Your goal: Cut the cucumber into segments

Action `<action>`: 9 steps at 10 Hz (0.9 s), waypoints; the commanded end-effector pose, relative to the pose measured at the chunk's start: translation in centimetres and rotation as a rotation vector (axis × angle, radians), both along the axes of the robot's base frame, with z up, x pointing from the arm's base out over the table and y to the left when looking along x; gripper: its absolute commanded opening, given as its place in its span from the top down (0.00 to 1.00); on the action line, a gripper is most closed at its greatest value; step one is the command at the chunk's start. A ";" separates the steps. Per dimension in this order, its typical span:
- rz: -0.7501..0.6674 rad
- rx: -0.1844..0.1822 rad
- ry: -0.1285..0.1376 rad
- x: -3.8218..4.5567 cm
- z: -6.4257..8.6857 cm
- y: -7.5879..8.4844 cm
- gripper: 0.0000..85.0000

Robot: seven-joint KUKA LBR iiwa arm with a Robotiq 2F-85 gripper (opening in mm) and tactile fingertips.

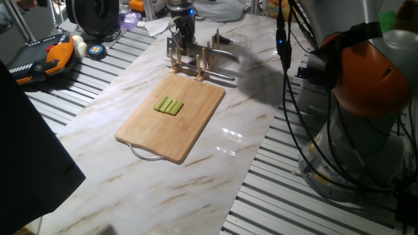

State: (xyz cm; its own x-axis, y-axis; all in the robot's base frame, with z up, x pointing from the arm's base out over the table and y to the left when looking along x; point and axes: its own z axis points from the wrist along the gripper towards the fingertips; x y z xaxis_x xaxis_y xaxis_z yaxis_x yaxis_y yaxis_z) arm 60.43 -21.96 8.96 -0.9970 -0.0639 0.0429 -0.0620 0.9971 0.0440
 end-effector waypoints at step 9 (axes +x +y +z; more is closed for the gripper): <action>0.007 0.017 0.015 -0.12 -0.1 0.2 0.94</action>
